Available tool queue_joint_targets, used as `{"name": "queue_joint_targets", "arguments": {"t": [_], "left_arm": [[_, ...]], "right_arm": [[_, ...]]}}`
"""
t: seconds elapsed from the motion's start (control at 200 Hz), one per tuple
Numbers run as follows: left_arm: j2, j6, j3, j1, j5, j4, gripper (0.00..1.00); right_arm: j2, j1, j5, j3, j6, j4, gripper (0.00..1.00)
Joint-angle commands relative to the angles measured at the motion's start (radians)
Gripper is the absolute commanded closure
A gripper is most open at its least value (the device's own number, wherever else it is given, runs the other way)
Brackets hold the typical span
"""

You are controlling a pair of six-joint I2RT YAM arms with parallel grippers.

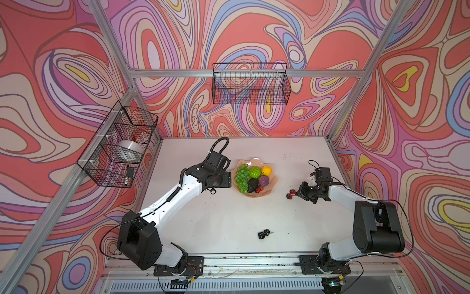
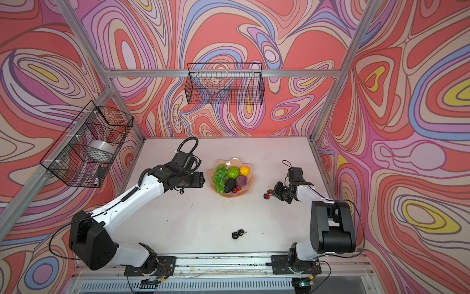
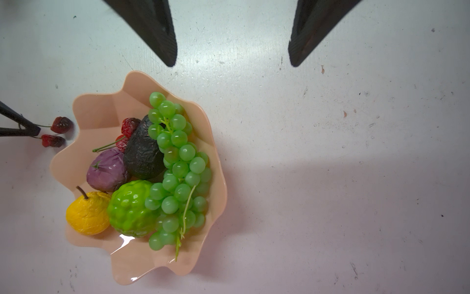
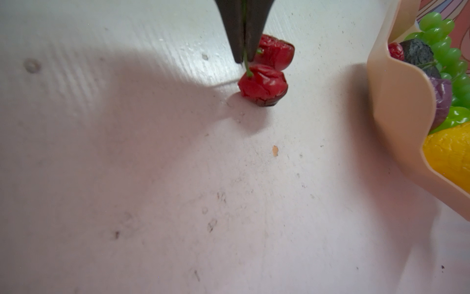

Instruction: Place and organize the fake fruits in the fruit bowl

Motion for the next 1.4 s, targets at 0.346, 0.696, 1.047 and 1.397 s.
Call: {"name": "queue_joint_targets", "arguments": {"t": [0.346,0.696,1.047,1.397], "left_arm": [[0.002,-0.015,-0.015,0.006,-0.019,0.002,0.27],[-0.031,-0.035,-0.05,0.005,-0.041,0.016,0.26],[-0.045,-0.029,-0.054,0.006,-0.054,0.005,0.26],[-0.042,-0.03,-0.063,0.007,-0.049,0.008,0.26]], "right_arm": [[-0.113,-0.004,-0.04,0.193,-0.048,-0.186,1.0],[-0.055,0.105,-0.194,0.362,-0.015,-0.273,1.0],[0.072,0.254,-0.281,0.349,0.069,-0.148,1.0],[0.16,0.305,-0.295,0.358,0.06,-0.128,1.0]]}}
